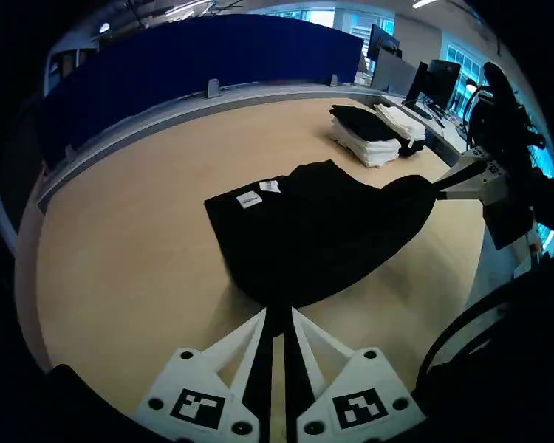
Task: Fold towel
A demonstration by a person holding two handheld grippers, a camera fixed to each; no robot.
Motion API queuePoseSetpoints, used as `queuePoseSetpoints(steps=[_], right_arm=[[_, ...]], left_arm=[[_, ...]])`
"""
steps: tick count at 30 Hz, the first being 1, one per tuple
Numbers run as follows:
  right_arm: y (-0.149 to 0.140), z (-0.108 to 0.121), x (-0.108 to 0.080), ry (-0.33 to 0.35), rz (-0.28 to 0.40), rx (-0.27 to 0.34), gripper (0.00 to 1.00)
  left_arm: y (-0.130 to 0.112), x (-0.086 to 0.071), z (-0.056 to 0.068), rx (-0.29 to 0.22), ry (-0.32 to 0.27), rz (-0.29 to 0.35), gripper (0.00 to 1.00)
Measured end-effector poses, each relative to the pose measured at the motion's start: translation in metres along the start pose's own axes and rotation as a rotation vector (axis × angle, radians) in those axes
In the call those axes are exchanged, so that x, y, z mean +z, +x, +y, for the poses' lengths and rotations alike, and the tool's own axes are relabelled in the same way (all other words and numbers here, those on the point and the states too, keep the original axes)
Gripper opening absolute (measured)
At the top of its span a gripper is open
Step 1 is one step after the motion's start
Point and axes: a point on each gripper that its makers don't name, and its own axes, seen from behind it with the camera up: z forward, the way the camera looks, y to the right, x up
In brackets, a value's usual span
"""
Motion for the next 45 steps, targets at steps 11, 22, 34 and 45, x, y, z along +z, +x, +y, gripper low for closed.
queuePoseSetpoints(steps=[11, 22, 34, 45], right_arm=[[0.001, 0.004, 0.001, -0.002, -0.012, 0.006, 0.15], [0.012, 0.017, 0.011, 0.011, -0.047, 0.027, 0.15], [0.036, 0.050, 0.037, -0.012, -0.067, -0.017, 0.15], [0.056, 0.081, 0.065, -0.032, -0.064, 0.044, 0.15]], left_arm=[[0.003, 0.002, 0.002, -0.007, -0.001, -0.002, 0.08], [0.018, 0.013, -0.010, -0.037, 0.000, -0.023, 0.08], [0.046, 0.038, -0.026, -0.045, -0.008, -0.029, 0.08], [0.065, 0.065, -0.046, -0.051, 0.008, -0.045, 0.08]])
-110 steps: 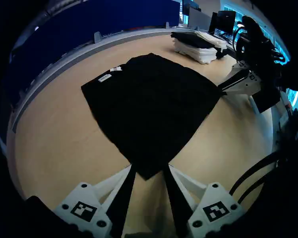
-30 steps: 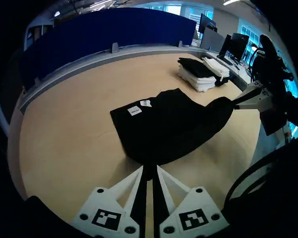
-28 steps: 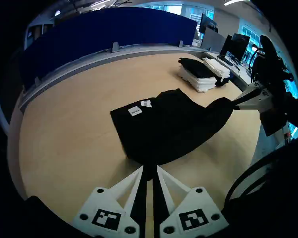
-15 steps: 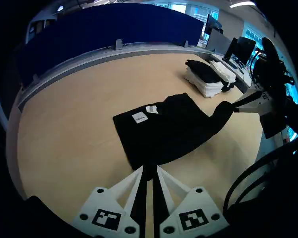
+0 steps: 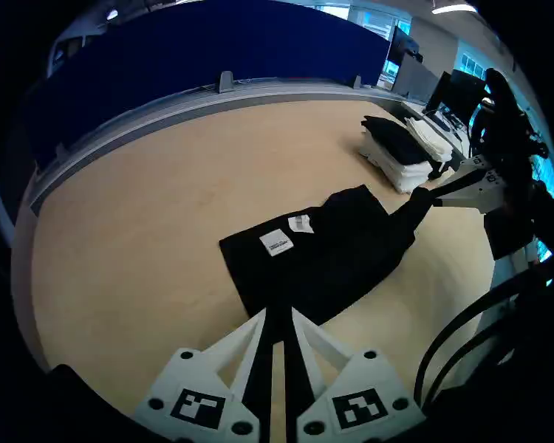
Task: Fold towel
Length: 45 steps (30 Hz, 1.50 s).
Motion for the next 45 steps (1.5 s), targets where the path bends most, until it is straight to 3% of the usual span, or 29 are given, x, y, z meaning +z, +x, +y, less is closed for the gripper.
queuePoseSetpoints(steps=[11, 21, 33, 35, 37, 40, 45], right_arm=[[0.009, 0.012, 0.029, -0.020, -0.018, 0.039, 0.15], [0.003, 0.017, 0.043, -0.036, -0.035, 0.059, 0.15], [0.008, 0.030, 0.064, -0.085, -0.026, 0.078, 0.19], [0.008, 0.033, 0.066, -0.098, -0.024, 0.078, 0.23], [0.009, 0.035, 0.067, -0.107, -0.017, 0.077, 0.26], [0.010, 0.039, 0.067, -0.125, -0.011, 0.072, 0.48], [0.011, 0.047, 0.067, -0.159, 0.004, 0.064, 0.73]], left_arm=[[0.010, 0.033, -0.017, -0.005, 0.044, -0.025, 0.08], [0.006, 0.048, -0.022, -0.021, 0.040, -0.046, 0.09], [0.007, 0.067, -0.034, -0.032, 0.070, -0.054, 0.18], [0.006, 0.068, -0.037, -0.024, 0.083, -0.059, 0.18], [0.007, 0.069, -0.039, -0.023, 0.093, -0.056, 0.26], [0.007, 0.069, -0.042, -0.033, 0.107, -0.051, 0.38], [0.007, 0.067, -0.047, -0.049, 0.129, -0.042, 0.70]])
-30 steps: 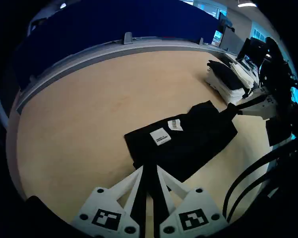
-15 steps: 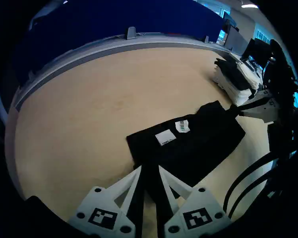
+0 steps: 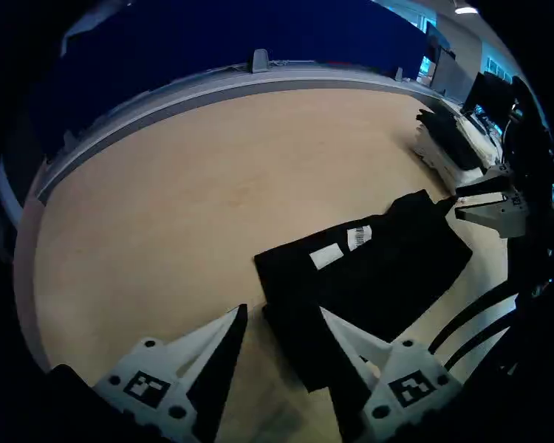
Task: Fold towel
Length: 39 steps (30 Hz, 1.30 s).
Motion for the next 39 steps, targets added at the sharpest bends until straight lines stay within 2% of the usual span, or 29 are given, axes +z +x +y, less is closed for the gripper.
queuePoseSetpoints(steps=[4, 6, 11, 21, 27, 32, 39], right_arm=[[0.000, 0.003, -0.002, -0.009, 0.012, -0.005, 0.90], [0.000, 0.005, -0.002, -0.016, 0.016, -0.006, 0.96], [-0.001, 0.006, -0.003, -0.020, 0.021, -0.004, 0.98], [-0.007, 0.000, -0.009, -0.008, 0.019, -0.007, 1.00], [-0.009, -0.001, -0.013, 0.000, 0.015, -0.017, 1.00], [-0.013, -0.008, -0.018, 0.029, 0.007, -0.043, 1.00], [-0.020, -0.022, -0.027, 0.088, -0.011, -0.078, 1.00]], left_arm=[[0.000, -0.004, -0.006, 0.002, 0.015, 0.010, 0.90], [0.001, -0.006, -0.009, 0.002, 0.025, 0.013, 0.91], [0.001, -0.012, -0.018, -0.010, 0.042, 0.019, 0.91], [0.003, -0.023, -0.018, -0.037, 0.035, 0.043, 0.91], [0.001, -0.026, -0.024, -0.043, 0.062, 0.059, 0.91], [0.000, -0.038, -0.031, -0.073, 0.090, 0.090, 0.91], [-0.015, -0.067, -0.037, -0.136, 0.127, 0.132, 0.92]])
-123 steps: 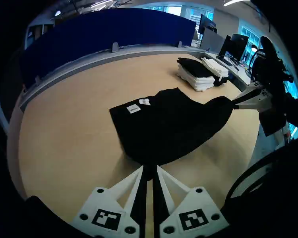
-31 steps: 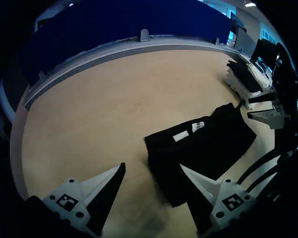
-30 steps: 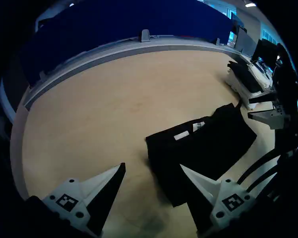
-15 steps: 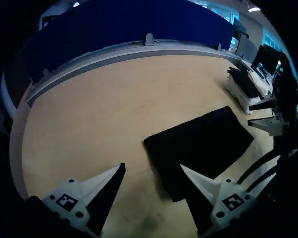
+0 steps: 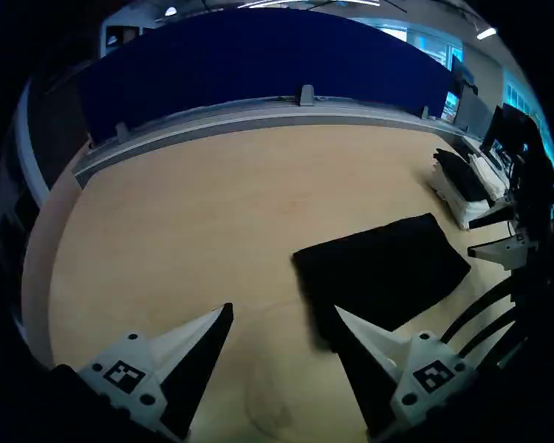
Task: Fold towel
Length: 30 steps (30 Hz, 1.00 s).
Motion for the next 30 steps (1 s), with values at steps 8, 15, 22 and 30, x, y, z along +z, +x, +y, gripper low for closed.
queuePoseSetpoints(steps=[8, 15, 22, 30], right_arm=[[-0.013, -0.014, -0.008, 0.046, -0.042, -0.057, 1.00], [-0.023, -0.022, -0.010, 0.067, -0.073, -0.101, 1.00], [-0.029, -0.024, -0.006, 0.069, -0.089, -0.094, 1.00], [-0.049, -0.025, 0.000, 0.069, -0.119, -0.108, 0.99]], left_arm=[[-0.028, -0.038, -0.029, -0.087, 0.071, 0.026, 0.92], [-0.053, -0.065, -0.050, -0.122, 0.117, 0.036, 0.91], [-0.060, -0.075, -0.059, -0.150, 0.135, 0.043, 0.91], [-0.071, -0.090, -0.068, -0.151, 0.166, 0.048, 0.91]])
